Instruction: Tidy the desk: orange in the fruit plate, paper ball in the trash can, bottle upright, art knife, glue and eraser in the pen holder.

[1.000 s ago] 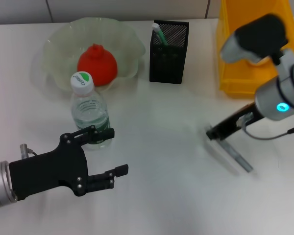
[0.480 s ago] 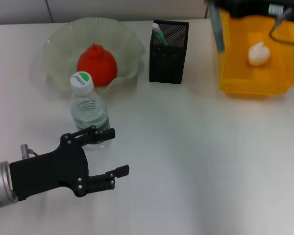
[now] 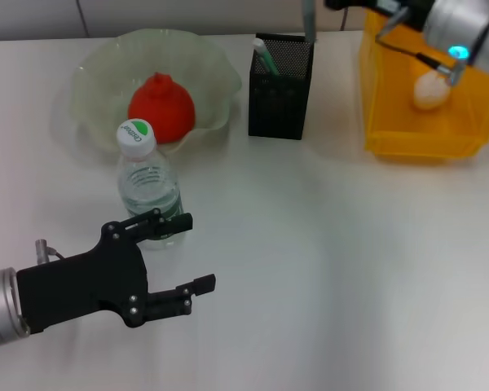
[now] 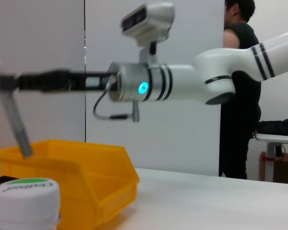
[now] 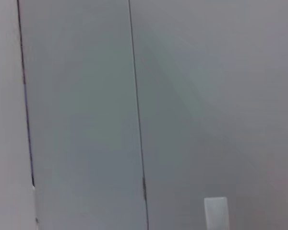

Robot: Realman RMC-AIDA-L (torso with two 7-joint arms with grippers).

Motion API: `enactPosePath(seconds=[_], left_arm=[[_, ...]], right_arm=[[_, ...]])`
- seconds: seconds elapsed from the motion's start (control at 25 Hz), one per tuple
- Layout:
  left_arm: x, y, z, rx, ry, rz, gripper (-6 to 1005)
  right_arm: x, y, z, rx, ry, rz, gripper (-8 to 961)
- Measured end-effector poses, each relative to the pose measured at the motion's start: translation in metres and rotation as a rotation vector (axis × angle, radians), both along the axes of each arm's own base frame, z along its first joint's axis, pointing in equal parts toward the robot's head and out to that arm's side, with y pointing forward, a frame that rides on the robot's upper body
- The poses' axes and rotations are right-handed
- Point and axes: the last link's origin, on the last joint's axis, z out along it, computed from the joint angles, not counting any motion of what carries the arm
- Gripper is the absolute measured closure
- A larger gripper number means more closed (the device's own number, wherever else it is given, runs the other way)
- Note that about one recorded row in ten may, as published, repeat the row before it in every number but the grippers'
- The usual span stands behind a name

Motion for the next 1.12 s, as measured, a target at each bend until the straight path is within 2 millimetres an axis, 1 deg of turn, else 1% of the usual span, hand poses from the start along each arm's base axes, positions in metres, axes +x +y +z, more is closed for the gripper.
enactPosePath(seconds=[0.08,0.12,0.16,0.2,0.52,0.68,0.72,0.8,0.84,0.88,0.92,0.96,1.04,1.08,1.12], left_arm=[[0.0,0.0,0.0,0.0,0.0,0.0,198],[0.0,0.0,0.0,0.0,0.0,0.0,198],[0.0,0.0,0.0,0.0,0.0,0.0,198],[0.0,0.0,0.0,0.0,0.0,0.0,198],[0.001,0.0,-0.001,-0.005,0.0,-0.005,198],[0.001,0.0,-0.001,-0.006,-0.002,-0.007,198],[0.002,-0.001,-0.001,-0.007,-0.003,-0.009,198],[0.002,-0.001,-0.001,-0.008,-0.005,-0.011,198],[0.002,-0.001,-0.001,-0.009,-0.006,-0.011,198],[0.002,-0.001,-0.001,-0.01,-0.007,-0.013,198],[0.002,-0.002,0.0,-0.012,-0.01,-0.016,198],[0.003,-0.003,0.0,-0.014,-0.012,-0.018,198],[0.002,-0.003,0.001,-0.016,-0.014,-0.019,198],[0.002,-0.004,0.001,-0.018,-0.016,-0.023,198],[0.002,-0.006,0.004,-0.025,-0.022,-0.032,198]], right_arm=[[0.002,0.004,-0.011,-0.007,-0.024,-0.012,815],[0.003,0.007,-0.02,-0.01,-0.052,-0.021,815],[0.003,0.007,-0.02,-0.01,-0.052,-0.021,812],[0.004,0.007,-0.025,-0.011,-0.074,-0.031,808],[0.012,0.005,-0.034,-0.023,-0.103,-0.052,782],[0.014,0.003,-0.033,-0.025,-0.103,-0.046,768],[0.017,0.0,-0.03,-0.018,-0.097,-0.039,765],[0.022,-0.007,-0.024,-0.014,-0.075,-0.03,675],[0.022,-0.007,-0.024,-0.014,-0.075,-0.03,629],[0.026,-0.013,-0.019,-0.017,-0.052,-0.015,584],[0.034,-0.031,-0.01,-0.044,0.003,0.009,539],[0.034,-0.031,-0.01,-0.044,0.003,0.009,501],[0.044,-0.053,0.0,-0.088,0.043,0.03,424],[0.051,-0.07,0.008,-0.118,0.05,0.06,385],[0.062,-0.103,0.017,-0.18,0.026,0.113,347]])
